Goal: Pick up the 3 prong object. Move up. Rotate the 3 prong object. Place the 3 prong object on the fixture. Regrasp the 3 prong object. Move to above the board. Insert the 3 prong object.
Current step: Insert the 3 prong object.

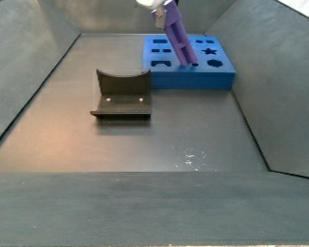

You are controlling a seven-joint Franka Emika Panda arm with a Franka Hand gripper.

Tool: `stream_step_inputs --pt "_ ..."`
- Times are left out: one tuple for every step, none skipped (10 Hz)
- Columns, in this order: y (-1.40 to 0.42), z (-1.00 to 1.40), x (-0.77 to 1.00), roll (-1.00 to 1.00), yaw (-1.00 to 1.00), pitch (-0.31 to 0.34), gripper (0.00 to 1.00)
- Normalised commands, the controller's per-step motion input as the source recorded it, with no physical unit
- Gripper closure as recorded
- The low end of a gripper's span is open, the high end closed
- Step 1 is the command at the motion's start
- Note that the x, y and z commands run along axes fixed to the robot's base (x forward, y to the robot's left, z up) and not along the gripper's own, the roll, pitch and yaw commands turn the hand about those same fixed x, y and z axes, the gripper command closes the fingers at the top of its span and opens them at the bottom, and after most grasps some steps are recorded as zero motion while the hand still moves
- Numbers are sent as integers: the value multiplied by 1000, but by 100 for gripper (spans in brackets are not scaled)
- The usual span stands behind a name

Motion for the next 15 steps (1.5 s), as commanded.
stream_step_inputs --pt "454 -89 -1000 -19 0 -79 100" --pt "457 -94 -1000 -3 11 -56 100" --pt "423 -123 -1000 0 20 -57 100" --pt "417 -220 -1000 10 23 -64 100" --pt "371 -329 -1000 66 14 -63 100" --pt "280 -480 -1000 170 0 -20 100" --pt "229 -591 -1000 223 0 -26 100" --pt "223 -606 -1000 229 0 -26 100" --pt "200 -560 -1000 246 0 0 100" --pt "157 -483 -1000 277 0 0 100" --pt "0 -594 -954 169 0 -80 100" --pt "0 -37 -97 0 0 -17 100" --pt "0 0 0 -7 0 0 100" --pt "0 0 0 -20 0 -4 100" --pt "0 0 0 0 0 0 100"
